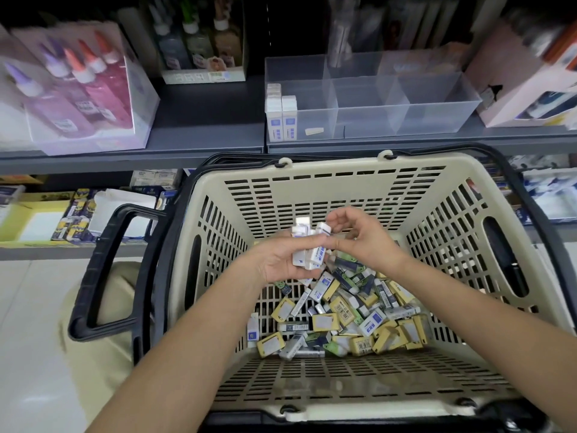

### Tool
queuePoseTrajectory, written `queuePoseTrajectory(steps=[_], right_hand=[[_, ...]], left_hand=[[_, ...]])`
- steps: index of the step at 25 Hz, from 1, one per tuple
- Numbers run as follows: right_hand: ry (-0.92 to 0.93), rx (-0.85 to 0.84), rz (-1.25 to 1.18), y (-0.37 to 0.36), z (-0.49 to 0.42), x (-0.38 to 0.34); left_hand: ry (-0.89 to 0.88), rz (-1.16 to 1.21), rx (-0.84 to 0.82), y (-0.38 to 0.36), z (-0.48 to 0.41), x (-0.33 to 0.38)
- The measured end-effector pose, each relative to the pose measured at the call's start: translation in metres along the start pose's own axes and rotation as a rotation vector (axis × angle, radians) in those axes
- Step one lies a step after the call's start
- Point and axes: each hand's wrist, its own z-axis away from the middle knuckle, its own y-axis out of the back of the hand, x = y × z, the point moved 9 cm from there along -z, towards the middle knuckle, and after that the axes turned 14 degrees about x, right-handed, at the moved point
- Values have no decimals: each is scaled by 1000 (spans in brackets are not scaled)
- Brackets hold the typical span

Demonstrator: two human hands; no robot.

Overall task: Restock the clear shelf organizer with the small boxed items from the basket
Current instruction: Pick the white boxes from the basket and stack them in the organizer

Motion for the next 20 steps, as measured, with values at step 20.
queuePoseTrajectory(steps=[20], right_hand=[[208,-700,621,-214,81,42]], left_hand=[[-143,112,359,82,51,25]])
